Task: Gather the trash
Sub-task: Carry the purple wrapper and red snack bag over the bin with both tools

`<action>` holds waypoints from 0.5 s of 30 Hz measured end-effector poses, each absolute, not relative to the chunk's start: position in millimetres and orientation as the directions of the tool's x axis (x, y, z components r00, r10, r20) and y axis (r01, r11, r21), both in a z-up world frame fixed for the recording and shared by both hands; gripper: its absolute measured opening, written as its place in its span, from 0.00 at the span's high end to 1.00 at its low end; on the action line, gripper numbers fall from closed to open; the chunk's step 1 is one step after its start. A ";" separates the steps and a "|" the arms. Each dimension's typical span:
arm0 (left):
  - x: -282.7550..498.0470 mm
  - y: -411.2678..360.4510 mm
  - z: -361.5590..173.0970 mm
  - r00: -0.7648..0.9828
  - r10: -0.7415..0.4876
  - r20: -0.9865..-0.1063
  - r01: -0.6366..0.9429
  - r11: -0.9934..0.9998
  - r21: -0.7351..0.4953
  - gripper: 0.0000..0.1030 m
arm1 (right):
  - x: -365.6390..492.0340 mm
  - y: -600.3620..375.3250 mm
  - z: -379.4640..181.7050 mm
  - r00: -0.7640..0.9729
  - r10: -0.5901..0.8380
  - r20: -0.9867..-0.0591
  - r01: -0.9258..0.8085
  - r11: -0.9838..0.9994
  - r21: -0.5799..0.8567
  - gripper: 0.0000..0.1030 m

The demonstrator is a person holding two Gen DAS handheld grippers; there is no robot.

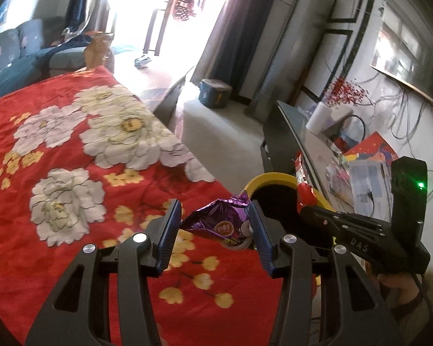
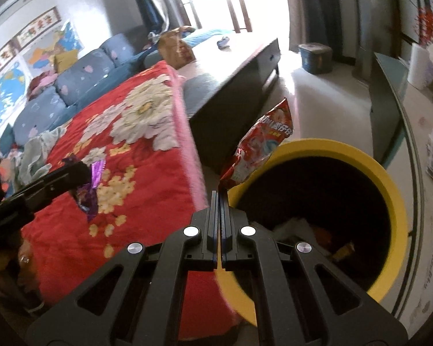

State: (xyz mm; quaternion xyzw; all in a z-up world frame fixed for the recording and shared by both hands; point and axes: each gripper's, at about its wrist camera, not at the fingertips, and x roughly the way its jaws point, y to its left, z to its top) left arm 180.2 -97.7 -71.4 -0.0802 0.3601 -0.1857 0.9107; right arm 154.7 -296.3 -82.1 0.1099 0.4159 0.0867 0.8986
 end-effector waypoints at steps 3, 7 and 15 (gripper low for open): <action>178.1 -109.4 -69.8 0.665 -0.407 -0.627 0.307 0.913 -0.267 0.55 | 149.9 -307.1 -83.8 0.643 0.231 -0.731 -0.038 0.962 0.271 1.00; 176.4 -126.3 -68.9 0.655 -0.418 -0.630 0.338 0.907 -0.251 0.55 | 143.9 -319.5 -87.2 0.639 0.222 -0.737 -0.014 0.961 0.277 1.00; 178.9 -157.5 -70.3 0.634 -0.433 -0.641 0.386 0.895 -0.223 0.55 | 132.9 -335.1 -96.5 0.617 0.215 -0.757 0.011 0.959 0.282 1.00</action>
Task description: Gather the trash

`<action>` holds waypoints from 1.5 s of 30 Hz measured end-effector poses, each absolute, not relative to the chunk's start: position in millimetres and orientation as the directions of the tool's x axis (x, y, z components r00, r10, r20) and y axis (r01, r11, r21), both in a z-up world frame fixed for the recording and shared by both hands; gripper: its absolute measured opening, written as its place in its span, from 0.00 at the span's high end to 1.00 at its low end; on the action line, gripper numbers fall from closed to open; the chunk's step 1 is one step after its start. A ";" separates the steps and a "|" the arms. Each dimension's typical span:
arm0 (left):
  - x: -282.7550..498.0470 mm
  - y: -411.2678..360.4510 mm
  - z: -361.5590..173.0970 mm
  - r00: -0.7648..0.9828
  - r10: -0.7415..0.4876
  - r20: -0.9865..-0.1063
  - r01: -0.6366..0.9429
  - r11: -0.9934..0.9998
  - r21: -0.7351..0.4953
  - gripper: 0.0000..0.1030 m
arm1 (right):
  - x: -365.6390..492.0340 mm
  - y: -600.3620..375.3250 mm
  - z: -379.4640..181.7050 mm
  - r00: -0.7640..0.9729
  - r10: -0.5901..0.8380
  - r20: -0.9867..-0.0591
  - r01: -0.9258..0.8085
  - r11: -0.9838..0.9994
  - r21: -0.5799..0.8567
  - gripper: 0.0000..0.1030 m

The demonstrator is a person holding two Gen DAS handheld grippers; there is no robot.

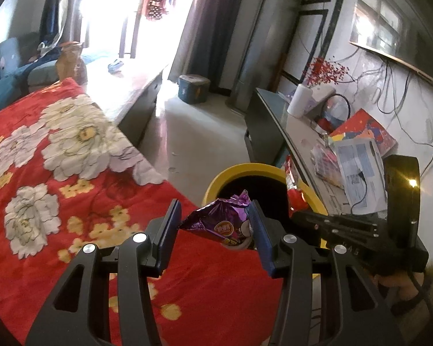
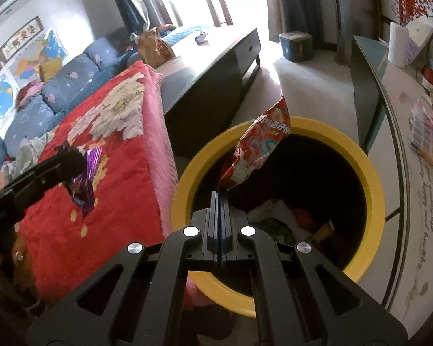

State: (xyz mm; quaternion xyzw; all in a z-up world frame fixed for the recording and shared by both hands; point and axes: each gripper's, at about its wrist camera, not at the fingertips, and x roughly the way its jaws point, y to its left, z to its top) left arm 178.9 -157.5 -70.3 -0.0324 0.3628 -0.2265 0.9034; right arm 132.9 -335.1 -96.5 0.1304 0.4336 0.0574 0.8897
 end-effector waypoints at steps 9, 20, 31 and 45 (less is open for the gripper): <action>182.8 -196.1 -73.7 0.607 -0.456 -0.651 0.441 0.875 -0.202 0.54 | 108.8 -356.3 -107.6 0.597 0.210 -0.774 0.055 0.952 0.301 1.00; 183.1 -232.3 -81.2 0.569 -0.481 -0.667 0.494 0.848 -0.190 0.21 | 86.0 -374.5 -103.7 0.615 0.170 -0.770 0.128 0.942 0.310 0.72; 169.9 -198.0 -67.3 0.613 -0.452 -0.648 0.448 0.875 -0.186 0.06 | 51.8 -360.4 -69.5 0.700 0.038 -0.713 0.197 0.949 0.245 0.16; 114.4 -119.7 -31.3 0.758 -0.339 -0.557 0.338 0.935 -0.110 0.06 | 30.7 -298.9 -32.3 0.817 -0.050 -0.574 0.150 0.980 0.129 0.11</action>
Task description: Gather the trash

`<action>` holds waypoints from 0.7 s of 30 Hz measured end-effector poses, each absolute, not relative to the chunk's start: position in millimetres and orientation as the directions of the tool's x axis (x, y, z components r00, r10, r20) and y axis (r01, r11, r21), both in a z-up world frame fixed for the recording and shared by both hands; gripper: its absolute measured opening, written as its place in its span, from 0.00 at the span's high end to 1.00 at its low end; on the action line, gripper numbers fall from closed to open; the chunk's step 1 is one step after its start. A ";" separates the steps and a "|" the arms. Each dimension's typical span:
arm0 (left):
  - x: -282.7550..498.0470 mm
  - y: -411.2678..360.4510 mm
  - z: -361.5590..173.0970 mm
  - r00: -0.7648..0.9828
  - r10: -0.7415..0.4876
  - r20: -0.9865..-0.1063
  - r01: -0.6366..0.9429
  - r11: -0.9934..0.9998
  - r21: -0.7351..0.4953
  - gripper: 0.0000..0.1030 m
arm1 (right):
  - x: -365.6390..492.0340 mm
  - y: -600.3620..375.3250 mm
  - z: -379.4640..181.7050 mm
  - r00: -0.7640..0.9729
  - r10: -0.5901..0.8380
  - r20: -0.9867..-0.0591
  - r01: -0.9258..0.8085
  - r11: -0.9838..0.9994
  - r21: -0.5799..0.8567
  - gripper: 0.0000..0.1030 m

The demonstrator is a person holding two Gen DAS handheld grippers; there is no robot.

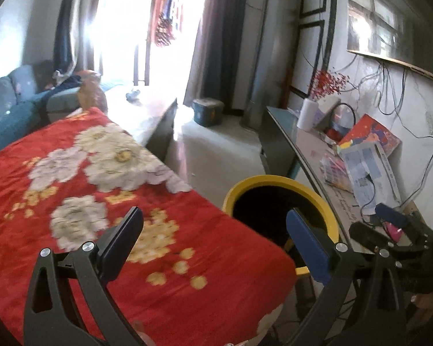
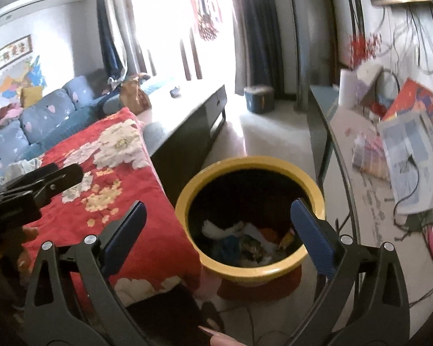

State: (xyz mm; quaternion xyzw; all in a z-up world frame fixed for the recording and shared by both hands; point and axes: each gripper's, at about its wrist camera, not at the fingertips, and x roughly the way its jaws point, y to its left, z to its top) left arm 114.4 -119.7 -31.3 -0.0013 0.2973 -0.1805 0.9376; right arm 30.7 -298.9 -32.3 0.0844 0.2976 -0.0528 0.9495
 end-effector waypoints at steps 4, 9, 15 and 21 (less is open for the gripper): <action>95.6 -99.5 -26.6 0.789 -0.302 -0.535 0.296 0.950 -0.100 0.06 | 23.7 -282.5 -25.6 0.849 -0.077 -0.523 0.143 0.986 0.087 0.11; 69.3 -79.4 -19.8 0.837 -0.260 -0.481 0.250 0.964 -0.085 0.06 | 10.7 -260.7 -17.8 0.895 -0.124 -0.429 0.144 0.990 0.014 0.11; 40.0 -59.7 -12.2 0.878 -0.234 -0.418 0.218 0.972 -0.086 0.06 | -8.9 -245.4 -8.6 0.942 -0.167 -0.290 0.167 0.986 -0.023 0.11; 21.4 -48.9 -12.0 0.902 -0.210 -0.376 0.190 0.978 -0.089 0.06 | -21.6 -232.1 -4.5 0.962 -0.160 -0.221 0.157 0.987 -0.030 0.11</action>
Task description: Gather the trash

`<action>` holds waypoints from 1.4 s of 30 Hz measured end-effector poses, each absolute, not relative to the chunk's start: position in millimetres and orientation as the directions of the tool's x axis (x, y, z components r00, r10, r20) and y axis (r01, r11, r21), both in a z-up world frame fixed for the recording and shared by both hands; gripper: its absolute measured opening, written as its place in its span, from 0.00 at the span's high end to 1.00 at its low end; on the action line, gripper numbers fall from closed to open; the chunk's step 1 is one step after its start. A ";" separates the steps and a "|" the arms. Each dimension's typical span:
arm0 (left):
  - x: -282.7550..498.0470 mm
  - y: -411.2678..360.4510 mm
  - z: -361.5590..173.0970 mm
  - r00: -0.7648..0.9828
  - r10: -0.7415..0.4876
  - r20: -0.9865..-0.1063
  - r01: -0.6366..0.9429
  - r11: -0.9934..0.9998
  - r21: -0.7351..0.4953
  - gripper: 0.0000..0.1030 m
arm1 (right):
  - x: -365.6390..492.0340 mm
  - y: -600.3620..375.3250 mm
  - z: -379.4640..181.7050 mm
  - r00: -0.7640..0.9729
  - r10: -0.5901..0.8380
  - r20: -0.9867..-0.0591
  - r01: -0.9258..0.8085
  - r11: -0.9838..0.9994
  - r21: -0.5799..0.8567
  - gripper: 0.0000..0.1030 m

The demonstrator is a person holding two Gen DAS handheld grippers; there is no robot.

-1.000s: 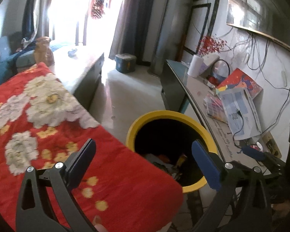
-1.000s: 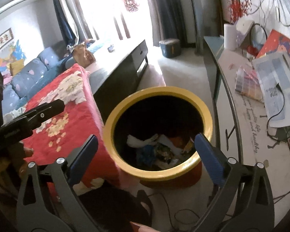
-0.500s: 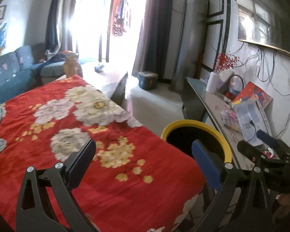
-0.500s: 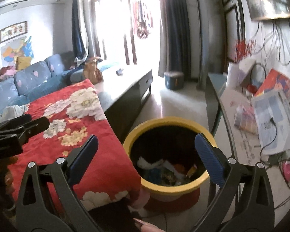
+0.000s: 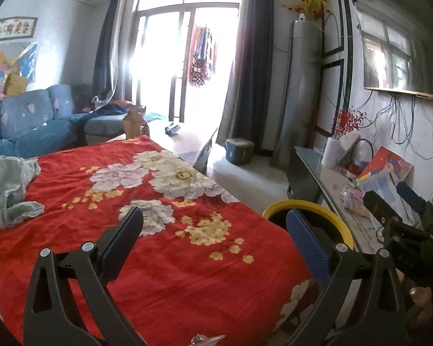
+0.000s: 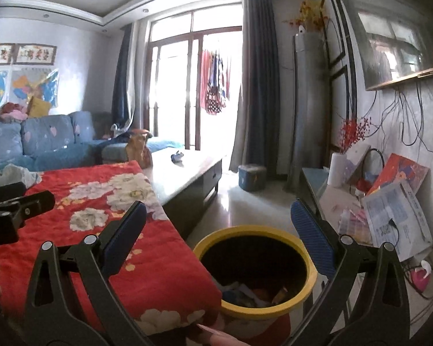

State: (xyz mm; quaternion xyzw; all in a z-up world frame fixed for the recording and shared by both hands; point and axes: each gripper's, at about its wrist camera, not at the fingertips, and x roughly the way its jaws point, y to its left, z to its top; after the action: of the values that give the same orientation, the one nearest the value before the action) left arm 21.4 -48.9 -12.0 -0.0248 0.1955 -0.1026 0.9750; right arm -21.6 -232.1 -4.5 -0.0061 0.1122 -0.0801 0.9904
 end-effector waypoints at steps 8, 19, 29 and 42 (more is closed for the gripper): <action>18.3 -37.7 -14.0 0.903 -0.205 -0.377 0.178 0.978 -0.106 0.06 | -23.1 -229.9 -2.6 0.964 -0.156 -0.217 0.153 0.988 -0.034 0.11; 18.4 -36.4 -14.5 0.904 -0.202 -0.376 0.177 0.979 -0.101 0.06 | -23.3 -227.0 -5.4 0.962 -0.154 -0.226 0.149 0.988 -0.039 0.11; 17.8 -40.8 -14.9 0.902 -0.205 -0.381 0.181 0.979 -0.099 0.06 | -23.9 -226.6 -7.8 0.961 -0.153 -0.231 0.148 0.988 -0.038 0.11; 16.8 -45.2 -14.7 0.899 -0.209 -0.385 0.186 0.978 -0.097 0.06 | -23.4 -227.0 -7.7 0.961 -0.153 -0.230 0.148 0.988 -0.037 0.11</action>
State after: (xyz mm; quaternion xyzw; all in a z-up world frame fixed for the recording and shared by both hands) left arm 16.8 -45.2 -14.7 -0.0289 0.2007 -0.1015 0.9739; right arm -23.4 -227.0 -7.7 -0.0099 0.1170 -0.0759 0.9902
